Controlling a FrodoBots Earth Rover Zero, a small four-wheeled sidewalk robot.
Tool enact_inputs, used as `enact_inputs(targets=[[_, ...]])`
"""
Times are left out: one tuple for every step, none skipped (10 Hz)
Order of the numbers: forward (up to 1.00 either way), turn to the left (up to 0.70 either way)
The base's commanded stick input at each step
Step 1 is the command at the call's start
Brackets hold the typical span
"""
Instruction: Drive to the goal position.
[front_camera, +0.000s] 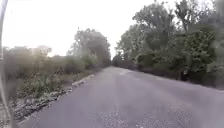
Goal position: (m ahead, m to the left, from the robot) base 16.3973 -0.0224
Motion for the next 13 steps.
enact_inputs(targets=[[0.7, 0.01], [0.7, -0.11], [0.7, -0.27], [0.7, -0.22], [0.7, -0.01], [0.7, 0.01], [0.7, 0.01], [0.7, 0.01], [0.7, 0.01], [0.7, 0.01], [0.7, 0.01], [0.7, 0.01], [0.7, 0.01]])
